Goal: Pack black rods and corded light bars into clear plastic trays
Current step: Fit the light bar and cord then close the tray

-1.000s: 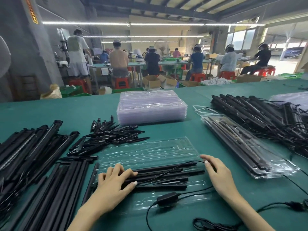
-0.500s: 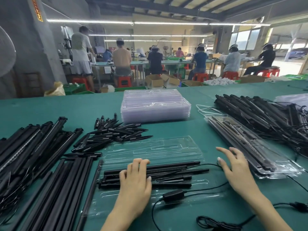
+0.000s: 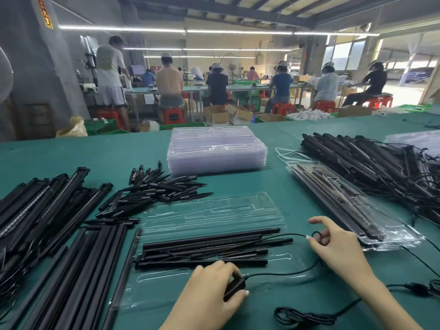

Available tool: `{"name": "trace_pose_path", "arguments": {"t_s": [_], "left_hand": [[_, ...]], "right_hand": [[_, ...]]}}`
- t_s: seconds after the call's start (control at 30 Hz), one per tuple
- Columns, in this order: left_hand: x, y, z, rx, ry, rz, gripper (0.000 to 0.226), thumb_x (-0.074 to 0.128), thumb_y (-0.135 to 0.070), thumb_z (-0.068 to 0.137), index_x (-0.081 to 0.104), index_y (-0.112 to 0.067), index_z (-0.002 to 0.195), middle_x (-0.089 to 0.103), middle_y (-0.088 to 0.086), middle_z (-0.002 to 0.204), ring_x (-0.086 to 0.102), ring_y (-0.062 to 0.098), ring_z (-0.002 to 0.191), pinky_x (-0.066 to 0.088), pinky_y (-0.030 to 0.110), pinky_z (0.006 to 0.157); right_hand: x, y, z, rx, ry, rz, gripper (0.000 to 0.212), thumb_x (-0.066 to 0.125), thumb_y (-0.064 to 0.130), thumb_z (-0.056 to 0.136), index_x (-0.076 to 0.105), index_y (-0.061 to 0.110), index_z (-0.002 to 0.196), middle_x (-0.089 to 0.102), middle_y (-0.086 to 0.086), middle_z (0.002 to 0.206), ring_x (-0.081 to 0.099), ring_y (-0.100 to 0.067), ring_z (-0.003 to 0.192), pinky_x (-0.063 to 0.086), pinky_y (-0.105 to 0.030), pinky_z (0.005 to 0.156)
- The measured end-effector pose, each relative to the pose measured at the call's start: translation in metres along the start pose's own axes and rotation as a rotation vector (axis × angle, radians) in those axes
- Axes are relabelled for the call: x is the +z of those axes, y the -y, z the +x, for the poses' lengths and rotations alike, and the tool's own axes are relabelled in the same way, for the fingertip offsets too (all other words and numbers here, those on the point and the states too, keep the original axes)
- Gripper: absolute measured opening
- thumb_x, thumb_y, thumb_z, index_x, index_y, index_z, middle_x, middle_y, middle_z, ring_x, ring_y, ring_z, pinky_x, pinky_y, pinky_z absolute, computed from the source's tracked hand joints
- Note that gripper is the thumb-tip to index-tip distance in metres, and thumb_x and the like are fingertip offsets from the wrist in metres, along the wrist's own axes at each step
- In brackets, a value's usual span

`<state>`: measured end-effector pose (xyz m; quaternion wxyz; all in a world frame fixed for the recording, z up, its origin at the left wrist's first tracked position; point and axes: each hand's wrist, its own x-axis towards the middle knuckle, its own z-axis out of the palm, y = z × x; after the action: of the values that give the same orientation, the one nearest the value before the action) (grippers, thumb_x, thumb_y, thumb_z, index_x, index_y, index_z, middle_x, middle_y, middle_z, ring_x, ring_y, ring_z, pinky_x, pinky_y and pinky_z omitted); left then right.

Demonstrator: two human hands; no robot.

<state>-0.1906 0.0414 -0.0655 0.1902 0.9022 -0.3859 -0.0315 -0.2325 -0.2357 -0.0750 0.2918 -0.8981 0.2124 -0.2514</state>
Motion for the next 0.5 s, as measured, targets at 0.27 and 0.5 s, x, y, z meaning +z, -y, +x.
{"name": "trace_pose_path", "arguments": {"t_s": [0.27, 0.5], "left_hand": [[-0.038, 0.015, -0.015, 0.068, 0.207, -0.020, 0.024, 0.057, -0.045, 0.087, 0.045, -0.041, 0.108, 0.040, -0.022, 0.097, 0.049, 0.002, 0.099, 0.041, 0.019, 0.082], [-0.055, 0.011, -0.017, 0.073, 0.311, -0.219, 0.014, 0.056, -0.045, 0.089, 0.052, -0.045, 0.102, 0.057, -0.022, 0.078, 0.049, -0.005, 0.072, 0.039, 0.014, 0.069]], "right_hand": [[-0.005, 0.016, -0.007, -0.037, 0.111, -0.116, 0.029, 0.062, 0.017, 0.081, 0.051, 0.040, 0.094, 0.053, 0.001, 0.057, 0.055, -0.016, 0.059, 0.047, -0.036, 0.059], [-0.021, 0.016, -0.003, -0.150, 0.399, -0.042, 0.024, 0.056, 0.011, 0.090, 0.056, 0.035, 0.085, 0.051, -0.001, 0.059, 0.041, -0.007, 0.048, 0.037, -0.025, 0.057]]}}
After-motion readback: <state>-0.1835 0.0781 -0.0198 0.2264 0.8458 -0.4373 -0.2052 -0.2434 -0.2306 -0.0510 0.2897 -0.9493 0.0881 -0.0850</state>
